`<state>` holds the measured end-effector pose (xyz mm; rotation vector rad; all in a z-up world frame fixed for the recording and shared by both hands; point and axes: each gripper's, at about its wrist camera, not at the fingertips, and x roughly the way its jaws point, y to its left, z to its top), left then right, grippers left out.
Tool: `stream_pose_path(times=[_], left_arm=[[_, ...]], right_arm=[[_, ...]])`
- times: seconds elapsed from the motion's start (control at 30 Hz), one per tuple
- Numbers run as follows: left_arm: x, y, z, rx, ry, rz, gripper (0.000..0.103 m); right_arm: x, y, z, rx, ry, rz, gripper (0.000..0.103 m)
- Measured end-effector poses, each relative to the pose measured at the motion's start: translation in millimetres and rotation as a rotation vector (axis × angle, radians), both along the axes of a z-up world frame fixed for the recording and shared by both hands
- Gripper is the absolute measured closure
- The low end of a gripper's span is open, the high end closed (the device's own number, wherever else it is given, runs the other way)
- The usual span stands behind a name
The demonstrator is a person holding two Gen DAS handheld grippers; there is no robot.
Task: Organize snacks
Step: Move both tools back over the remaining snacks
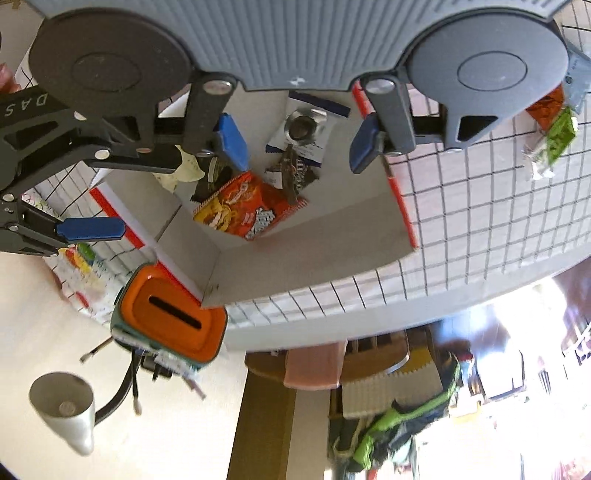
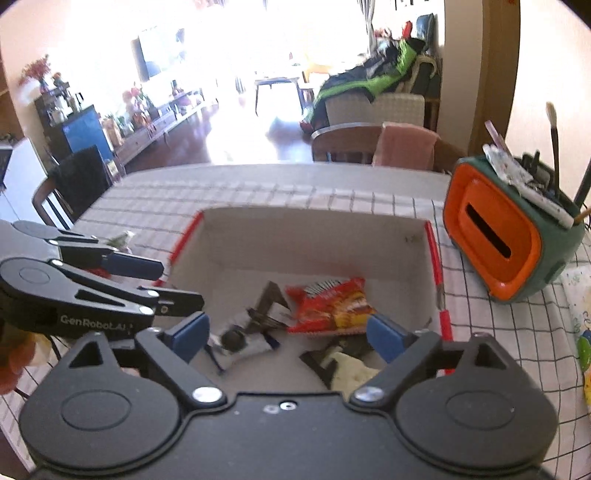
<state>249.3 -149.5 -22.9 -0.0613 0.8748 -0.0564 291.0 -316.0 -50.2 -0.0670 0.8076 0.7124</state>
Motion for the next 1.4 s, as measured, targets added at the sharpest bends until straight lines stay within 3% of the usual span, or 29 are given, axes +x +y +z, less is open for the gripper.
stream_pose_path(times=[0.17,0.23,0.6,1.17,1.4], left_arm=[[-23.1,11.9,12.5,0.006,-0.054,0.003,0.036],[-32.3,18.5,16.5,0.01,-0.078,0.009,0.028],[-76.5,63.9,37.2,0.034,-0.189,0.021,0.02],[-130.8,158.4,25.8,0.047,-0.216,0.068,0.014],[-151.7,215.3,14.5,0.041,-0.219,0.086,0.004]], right_arm=[[-13.9,9.3,12.4,0.03,-0.025,0.01,0.003],[-19.8,14.8,16.6,0.041,-0.032,0.016,0.001],[-46.8,55.6,33.0,0.088,-0.05,0.008,0.0],[-74.3,133.7,29.7,0.123,-0.013,0.009,0.0],[-86.8,173.4,20.9,0.097,0.005,0.019,0.0]])
